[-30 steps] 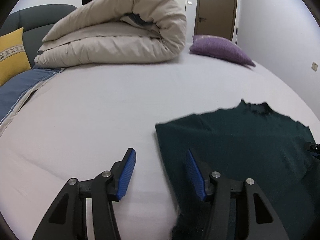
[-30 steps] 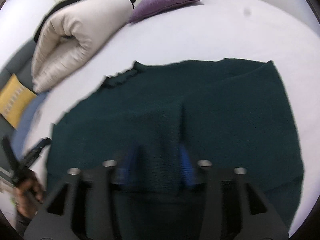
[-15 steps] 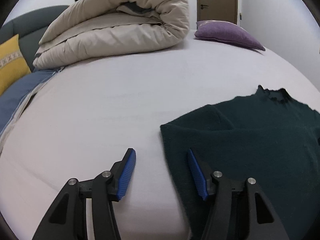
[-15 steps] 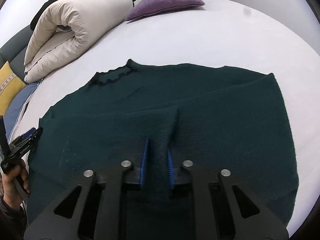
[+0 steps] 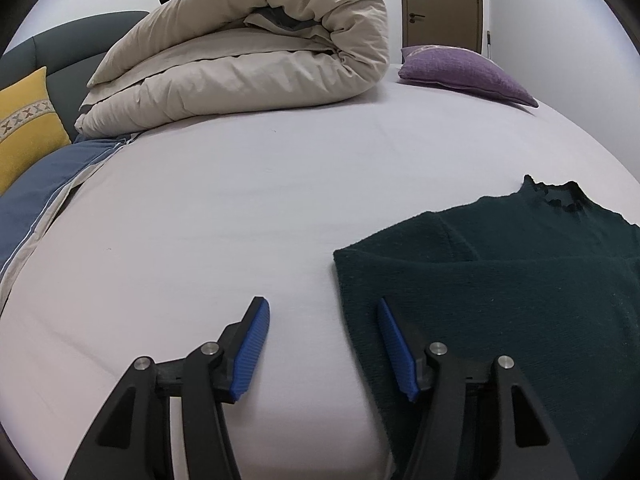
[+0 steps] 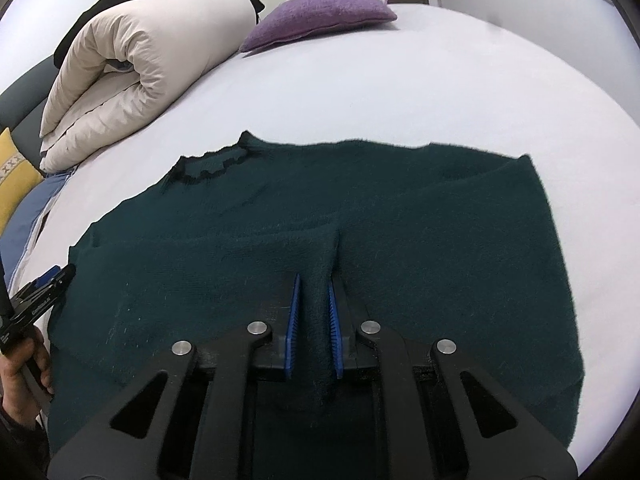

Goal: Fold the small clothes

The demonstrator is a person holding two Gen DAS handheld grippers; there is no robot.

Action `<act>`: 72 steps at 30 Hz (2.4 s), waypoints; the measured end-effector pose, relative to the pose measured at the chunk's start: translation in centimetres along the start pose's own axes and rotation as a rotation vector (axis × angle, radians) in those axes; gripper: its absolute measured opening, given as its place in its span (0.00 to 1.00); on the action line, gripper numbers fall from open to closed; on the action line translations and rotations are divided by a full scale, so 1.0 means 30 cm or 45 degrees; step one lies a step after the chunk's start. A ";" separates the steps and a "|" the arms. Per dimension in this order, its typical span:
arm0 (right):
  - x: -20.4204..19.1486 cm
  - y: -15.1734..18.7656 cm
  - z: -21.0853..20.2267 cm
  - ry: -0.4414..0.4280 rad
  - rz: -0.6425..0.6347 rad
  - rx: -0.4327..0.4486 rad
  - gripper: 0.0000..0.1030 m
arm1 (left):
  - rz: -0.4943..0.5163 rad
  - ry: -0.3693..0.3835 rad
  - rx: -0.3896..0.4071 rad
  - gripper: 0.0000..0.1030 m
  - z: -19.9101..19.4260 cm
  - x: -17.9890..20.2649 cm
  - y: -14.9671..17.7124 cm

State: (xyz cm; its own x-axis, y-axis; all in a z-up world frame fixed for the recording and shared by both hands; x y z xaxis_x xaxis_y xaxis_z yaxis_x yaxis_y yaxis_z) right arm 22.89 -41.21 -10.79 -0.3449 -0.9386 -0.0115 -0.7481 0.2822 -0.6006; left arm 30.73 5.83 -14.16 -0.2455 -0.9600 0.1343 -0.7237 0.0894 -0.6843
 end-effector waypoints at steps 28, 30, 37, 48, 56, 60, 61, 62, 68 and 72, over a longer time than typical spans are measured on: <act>0.074 0.104 -0.097 -0.091 0.102 -0.016 0.24 | 0.252 -0.209 -0.033 0.61 -0.059 0.109 0.071; 0.144 0.113 -0.154 -0.017 0.139 -0.021 0.26 | 0.251 -0.241 -0.020 0.61 -0.094 0.091 0.081; 0.403 0.273 -0.518 -0.161 0.242 0.108 0.72 | 0.002 -0.065 0.058 0.63 -0.430 0.034 0.242; 0.681 0.712 -0.783 -0.224 0.370 -0.087 0.75 | -0.347 0.405 -0.179 0.78 -0.747 0.076 0.702; 0.767 0.898 -0.778 -0.283 0.405 -0.250 0.75 | -0.515 0.595 -0.300 0.73 -0.812 0.054 0.827; 0.774 0.950 -0.754 -0.299 0.397 -0.334 0.73 | -0.545 0.676 -0.355 0.68 -0.818 0.074 0.862; 0.769 0.955 -0.753 -0.308 0.380 -0.343 0.73 | -0.548 0.688 -0.369 0.66 -0.804 0.079 0.856; 0.757 0.950 -0.745 -0.311 0.371 -0.354 0.73 | -0.547 0.694 -0.381 0.64 -0.801 0.085 0.860; 0.757 0.957 -0.738 -0.263 0.335 -0.420 0.73 | -0.569 0.699 -0.410 0.51 -0.783 0.090 0.864; 0.747 0.938 -0.710 -0.204 0.272 -0.509 0.72 | -0.563 0.704 -0.435 0.38 -0.779 0.096 0.868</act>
State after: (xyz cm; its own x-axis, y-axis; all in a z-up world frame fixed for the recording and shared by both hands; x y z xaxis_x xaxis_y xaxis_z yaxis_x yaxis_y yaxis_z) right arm -17.96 -50.07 -10.90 -0.4466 -0.8611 -0.2431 -0.8402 0.4970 -0.2168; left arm -3.89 11.61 -14.84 -0.1086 -0.6621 0.7415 -0.9653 -0.1079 -0.2377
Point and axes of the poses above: each gripper's, at about its wrist camera, not at the fingertips, and z roughly the way its jaws point, x to its right, y to its underside, the point moved 3 cm from there along z, roughly the way its jaws point, and after that the axes turned 15 degrees about y, right-handed, at the moved point
